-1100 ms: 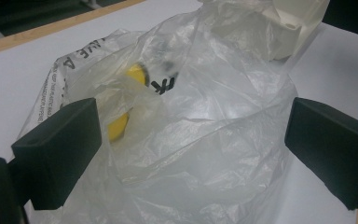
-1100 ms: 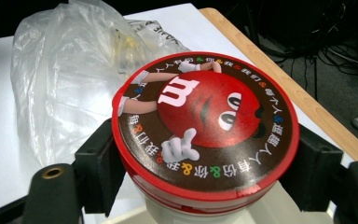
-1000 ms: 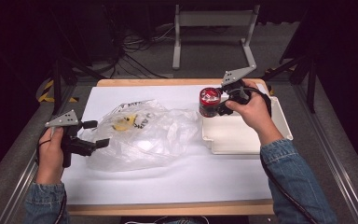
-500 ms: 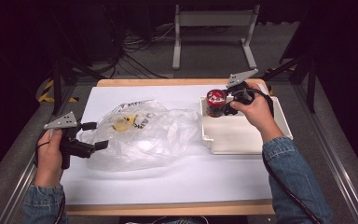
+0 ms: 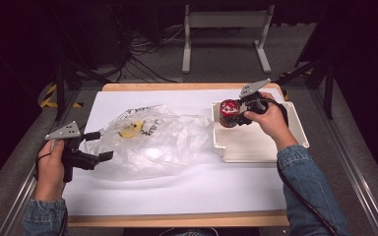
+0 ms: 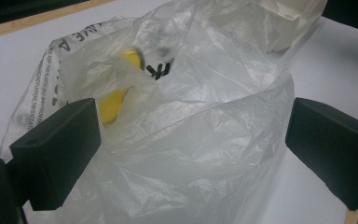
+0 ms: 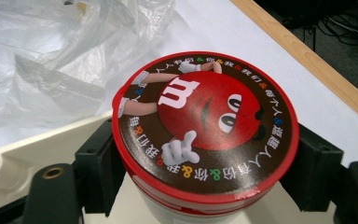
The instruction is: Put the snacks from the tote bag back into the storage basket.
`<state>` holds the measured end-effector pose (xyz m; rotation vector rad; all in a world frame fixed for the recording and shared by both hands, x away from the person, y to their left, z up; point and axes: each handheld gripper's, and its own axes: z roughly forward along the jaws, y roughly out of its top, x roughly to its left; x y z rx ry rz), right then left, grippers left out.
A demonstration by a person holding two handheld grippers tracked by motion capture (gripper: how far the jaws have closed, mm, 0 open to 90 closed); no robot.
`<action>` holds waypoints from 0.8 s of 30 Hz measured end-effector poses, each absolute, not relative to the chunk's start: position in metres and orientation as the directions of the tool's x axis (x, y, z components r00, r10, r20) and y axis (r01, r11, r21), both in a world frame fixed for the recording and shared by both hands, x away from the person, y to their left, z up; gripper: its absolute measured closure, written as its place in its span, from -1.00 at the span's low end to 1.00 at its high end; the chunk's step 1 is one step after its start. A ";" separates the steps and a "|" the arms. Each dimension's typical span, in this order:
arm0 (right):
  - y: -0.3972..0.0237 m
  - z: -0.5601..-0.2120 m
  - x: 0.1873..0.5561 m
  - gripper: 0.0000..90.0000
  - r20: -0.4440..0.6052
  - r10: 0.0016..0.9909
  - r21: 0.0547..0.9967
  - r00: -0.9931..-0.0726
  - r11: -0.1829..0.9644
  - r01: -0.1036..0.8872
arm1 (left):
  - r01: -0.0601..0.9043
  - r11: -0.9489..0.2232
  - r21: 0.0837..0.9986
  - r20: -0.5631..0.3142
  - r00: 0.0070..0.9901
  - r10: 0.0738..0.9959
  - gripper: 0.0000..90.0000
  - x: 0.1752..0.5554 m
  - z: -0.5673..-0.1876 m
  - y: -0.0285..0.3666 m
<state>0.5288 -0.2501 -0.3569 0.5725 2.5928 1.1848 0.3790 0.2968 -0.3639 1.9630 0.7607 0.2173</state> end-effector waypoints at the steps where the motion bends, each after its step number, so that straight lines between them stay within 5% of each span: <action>1: -0.250 -0.359 0.530 -0.45 -0.049 0.438 0.761 -0.898 0.599 0.251 | 0.420 -0.322 0.848 -0.165 0.787 0.594 -0.92 0.378 -0.363 0.296; 24: -0.242 -0.395 0.538 -0.45 -0.017 0.402 0.743 -0.916 0.618 0.258 | 0.432 -0.323 0.842 -0.170 0.781 0.601 -0.92 0.367 -0.365 0.299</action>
